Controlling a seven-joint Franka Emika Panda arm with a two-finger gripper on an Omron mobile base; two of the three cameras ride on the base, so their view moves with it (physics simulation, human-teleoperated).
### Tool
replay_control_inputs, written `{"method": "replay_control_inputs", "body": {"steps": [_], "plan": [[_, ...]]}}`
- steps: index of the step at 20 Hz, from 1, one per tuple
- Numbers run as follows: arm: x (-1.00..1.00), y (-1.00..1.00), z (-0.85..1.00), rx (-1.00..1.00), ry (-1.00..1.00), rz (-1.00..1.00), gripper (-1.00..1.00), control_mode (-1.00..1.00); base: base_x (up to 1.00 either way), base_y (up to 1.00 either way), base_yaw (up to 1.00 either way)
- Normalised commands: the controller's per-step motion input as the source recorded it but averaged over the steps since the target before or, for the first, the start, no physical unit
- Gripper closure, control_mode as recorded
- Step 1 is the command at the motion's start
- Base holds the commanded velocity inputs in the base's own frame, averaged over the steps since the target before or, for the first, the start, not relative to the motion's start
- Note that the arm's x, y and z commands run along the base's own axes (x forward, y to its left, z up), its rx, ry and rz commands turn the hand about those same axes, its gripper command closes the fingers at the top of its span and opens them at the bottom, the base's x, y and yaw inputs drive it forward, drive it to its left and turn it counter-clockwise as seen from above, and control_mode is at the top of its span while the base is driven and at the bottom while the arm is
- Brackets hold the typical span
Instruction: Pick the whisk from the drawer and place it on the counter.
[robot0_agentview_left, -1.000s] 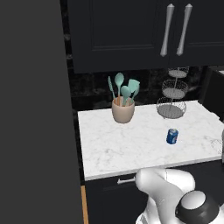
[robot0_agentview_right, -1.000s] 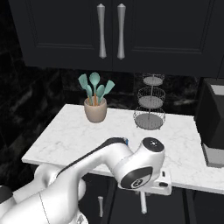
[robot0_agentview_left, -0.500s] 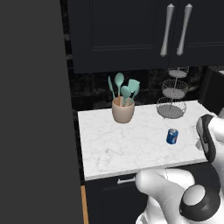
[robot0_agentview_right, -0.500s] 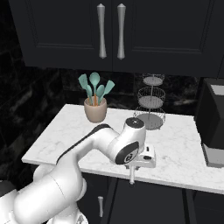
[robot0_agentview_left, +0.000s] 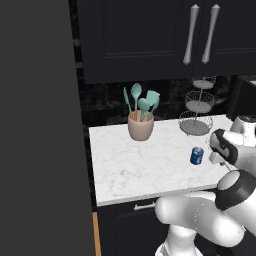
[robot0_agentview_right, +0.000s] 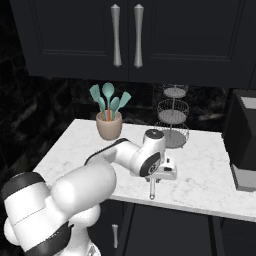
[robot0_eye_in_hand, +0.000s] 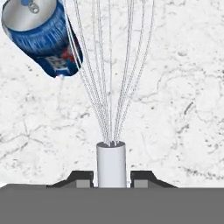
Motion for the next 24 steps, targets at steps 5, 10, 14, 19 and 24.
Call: {"method": "replay_control_inputs", "body": {"steps": [5,10,14,19,24], "plan": [[0.63,-0.42,-0.35,0.04,0.0,0.0,1.0,-1.0,0.0,0.0,0.0],[0.53,-0.57,-0.26,0.05,0.0,0.0,1.0,-1.0,0.0,0.0,0.0],[0.38,-0.44,-0.21,0.02,0.0,0.0,1.0,-1.0,0.0,0.0,0.0],[0.11,-0.05,-0.2,0.0,0.0,0.0,-1.0,-1.0,0.0,0.0,0.0],[0.0,0.0,0.0,0.0,0.0,0.0,-1.0,-1.0,0.0,0.0,0.0]]}}
